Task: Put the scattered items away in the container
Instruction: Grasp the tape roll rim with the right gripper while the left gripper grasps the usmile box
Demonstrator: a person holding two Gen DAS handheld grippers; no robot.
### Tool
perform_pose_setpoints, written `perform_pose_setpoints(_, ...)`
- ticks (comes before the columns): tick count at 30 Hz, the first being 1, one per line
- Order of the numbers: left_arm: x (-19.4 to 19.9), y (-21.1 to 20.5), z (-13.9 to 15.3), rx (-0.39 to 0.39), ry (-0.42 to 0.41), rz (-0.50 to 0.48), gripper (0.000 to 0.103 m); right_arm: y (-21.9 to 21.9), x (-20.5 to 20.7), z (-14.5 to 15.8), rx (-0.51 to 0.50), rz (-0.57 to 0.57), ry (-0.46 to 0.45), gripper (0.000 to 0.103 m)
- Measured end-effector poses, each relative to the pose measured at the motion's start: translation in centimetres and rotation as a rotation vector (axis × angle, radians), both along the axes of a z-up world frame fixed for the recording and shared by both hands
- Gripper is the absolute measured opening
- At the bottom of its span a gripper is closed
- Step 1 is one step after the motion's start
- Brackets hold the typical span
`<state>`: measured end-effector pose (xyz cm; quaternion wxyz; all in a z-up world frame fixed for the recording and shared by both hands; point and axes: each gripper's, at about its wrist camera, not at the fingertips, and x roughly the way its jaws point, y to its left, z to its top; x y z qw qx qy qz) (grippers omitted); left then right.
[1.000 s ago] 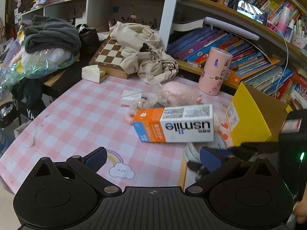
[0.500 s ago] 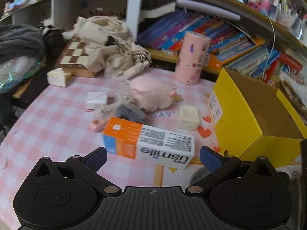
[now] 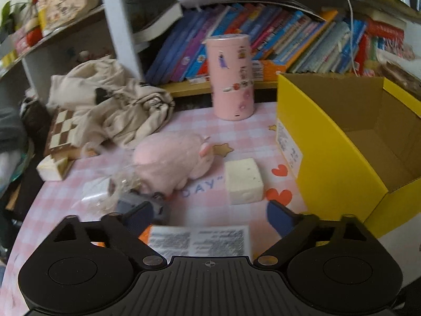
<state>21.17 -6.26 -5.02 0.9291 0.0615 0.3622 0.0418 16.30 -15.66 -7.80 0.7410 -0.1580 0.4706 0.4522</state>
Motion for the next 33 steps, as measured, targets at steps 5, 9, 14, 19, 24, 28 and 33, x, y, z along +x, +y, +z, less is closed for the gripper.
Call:
perform_pose_setpoints(5,0.4,0.3,-1.4,0.050,0.051,-0.015,0.057,0.2,0.1,-0.3,-0.004,0.009,0.014,0.015)
perform_pose_setpoints(9,-1.5,2.0,-1.0,0.049,0.092,0.028,0.049,0.2,0.1,-0.3,-0.005,0.014,0.015,0.015)
perform_pose_setpoints(14,-6.4,5.3,-0.2,-0.018,0.133,0.121,0.053,0.4,0.0,-0.1,0.001,0.015,0.021,0.015)
perform_pose_setpoints(19,-9.1,8.4,1.7,-0.160,0.085,0.349,0.079,1.0,-0.1,0.2,0.001,0.032,0.017,0.016)
perform_pose_setpoints(24,-9.9,11.0,1.6,-0.259,0.120,0.616,0.083,1.2,-0.3,0.1,0.001,0.052,0.014,0.016)
perform_pose_setpoints(28,-9.7,12.3,0.3,-0.302,0.157,0.718,0.088,1.0,-0.3,0.2,0.003,0.052,0.016,0.016)
perform_pose_setpoints(33,-8.5,12.5,-1.4,-0.334,0.194,0.694,0.081,0.9,-0.3,0.2,0.006,0.054,0.014,0.016)
